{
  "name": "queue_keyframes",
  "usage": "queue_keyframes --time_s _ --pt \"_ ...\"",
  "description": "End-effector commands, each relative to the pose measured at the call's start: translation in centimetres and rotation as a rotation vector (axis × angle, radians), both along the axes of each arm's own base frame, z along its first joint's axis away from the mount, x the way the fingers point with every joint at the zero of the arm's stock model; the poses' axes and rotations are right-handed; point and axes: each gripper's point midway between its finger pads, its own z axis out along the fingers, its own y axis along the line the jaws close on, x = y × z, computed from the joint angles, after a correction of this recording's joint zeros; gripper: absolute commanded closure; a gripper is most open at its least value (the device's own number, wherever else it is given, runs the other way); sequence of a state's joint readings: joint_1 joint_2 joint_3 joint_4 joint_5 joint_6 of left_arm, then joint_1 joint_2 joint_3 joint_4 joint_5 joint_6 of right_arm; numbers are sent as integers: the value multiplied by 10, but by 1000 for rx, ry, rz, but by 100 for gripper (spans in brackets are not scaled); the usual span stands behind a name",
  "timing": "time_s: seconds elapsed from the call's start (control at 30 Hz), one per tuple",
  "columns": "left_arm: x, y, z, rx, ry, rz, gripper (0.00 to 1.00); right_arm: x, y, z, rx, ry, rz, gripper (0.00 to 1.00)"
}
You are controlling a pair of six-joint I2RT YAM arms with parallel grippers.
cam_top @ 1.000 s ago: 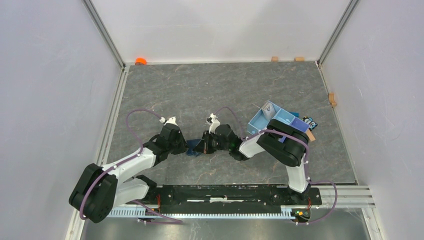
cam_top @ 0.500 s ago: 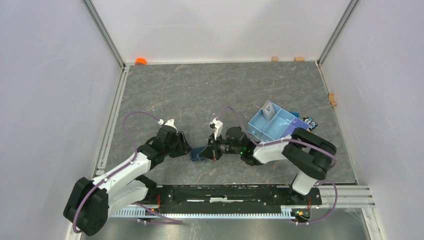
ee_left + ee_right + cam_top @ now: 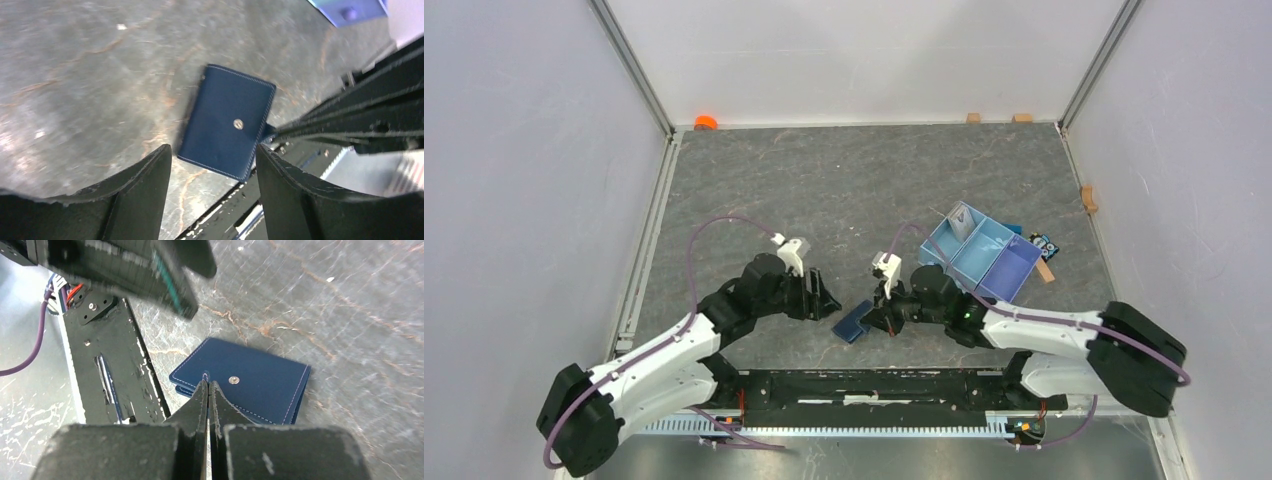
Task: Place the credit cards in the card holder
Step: Open the card holder at the center of the board.
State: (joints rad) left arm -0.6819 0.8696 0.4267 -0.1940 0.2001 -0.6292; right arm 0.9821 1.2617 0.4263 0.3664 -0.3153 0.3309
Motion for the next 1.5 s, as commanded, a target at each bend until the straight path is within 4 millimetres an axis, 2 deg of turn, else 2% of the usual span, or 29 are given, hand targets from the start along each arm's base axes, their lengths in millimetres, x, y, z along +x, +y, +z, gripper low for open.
queue_keyframes --time_s 0.0,0.17,0.4,0.63,0.93,1.2,1.33,1.47 --pt "-17 -36 28 -104 -103 -209 29 10 -16 15 -16 -107 -57 100" --pt "-30 -50 25 -145 -89 -292 26 13 -20 28 23 -141 -85 100" --pt "-34 -59 8 -116 -94 -350 24 12 -21 26 35 -130 -97 100" --pt "-43 -69 2 -88 -136 -432 21 15 -21 30 47 -136 -116 100" --pt "-23 -61 -17 91 -214 -380 22 14 -18 37 69 -136 -113 100" --pt "-20 -68 -19 127 -230 -397 26 13 -17 39 88 -132 -108 100" --pt "-15 -65 -22 146 -239 -369 31 12 -18 40 90 -133 -107 100" --pt "-12 -65 -16 131 -260 -347 36 11 -19 39 87 -131 -106 100"
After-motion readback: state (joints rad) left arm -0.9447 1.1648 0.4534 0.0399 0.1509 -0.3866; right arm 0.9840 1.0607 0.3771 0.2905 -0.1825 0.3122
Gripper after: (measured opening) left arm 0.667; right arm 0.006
